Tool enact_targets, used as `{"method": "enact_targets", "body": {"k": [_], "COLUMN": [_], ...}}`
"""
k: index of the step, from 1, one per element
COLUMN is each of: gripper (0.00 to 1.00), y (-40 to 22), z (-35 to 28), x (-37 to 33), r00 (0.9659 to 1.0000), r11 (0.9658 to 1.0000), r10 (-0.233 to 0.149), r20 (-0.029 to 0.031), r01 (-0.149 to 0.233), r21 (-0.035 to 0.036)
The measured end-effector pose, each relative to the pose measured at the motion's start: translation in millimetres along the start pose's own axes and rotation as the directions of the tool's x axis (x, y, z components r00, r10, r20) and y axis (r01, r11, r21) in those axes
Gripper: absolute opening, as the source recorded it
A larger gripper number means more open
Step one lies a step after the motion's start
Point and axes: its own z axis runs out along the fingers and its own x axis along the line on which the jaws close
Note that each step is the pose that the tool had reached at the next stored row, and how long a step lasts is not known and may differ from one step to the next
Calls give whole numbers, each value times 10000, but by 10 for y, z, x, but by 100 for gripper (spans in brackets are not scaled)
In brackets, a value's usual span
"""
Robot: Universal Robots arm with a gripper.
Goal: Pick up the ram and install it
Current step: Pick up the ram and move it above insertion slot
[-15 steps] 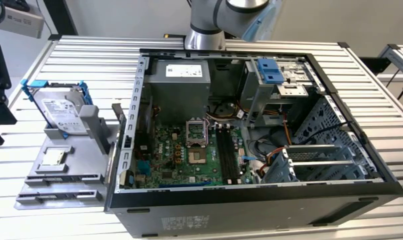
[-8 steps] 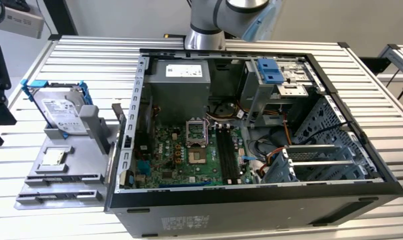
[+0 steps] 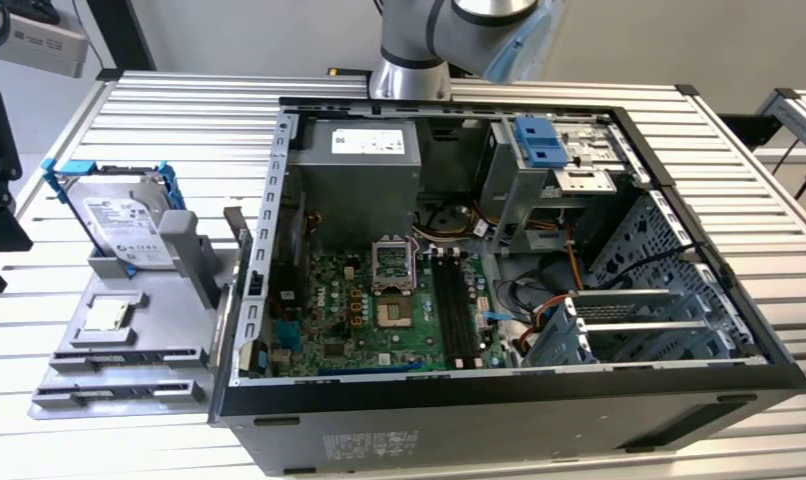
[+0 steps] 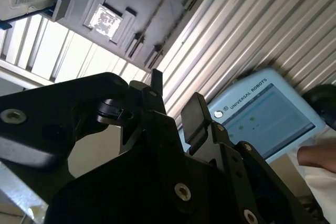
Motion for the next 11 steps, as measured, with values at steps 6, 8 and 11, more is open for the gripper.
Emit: {"method": "enact_targets", "body": {"k": [6, 8, 11], "gripper": [100, 100, 100], "y": [0, 0, 0], "z": [0, 0, 0], "x": [0, 0, 0], "r00": [10000, 10000, 10000], "r11": [10000, 10000, 10000], "r10": [1, 2, 2], "r20": [-31, -39, -56], "r01": [-1, -2, -2], "r21": [-1, -1, -1]}}
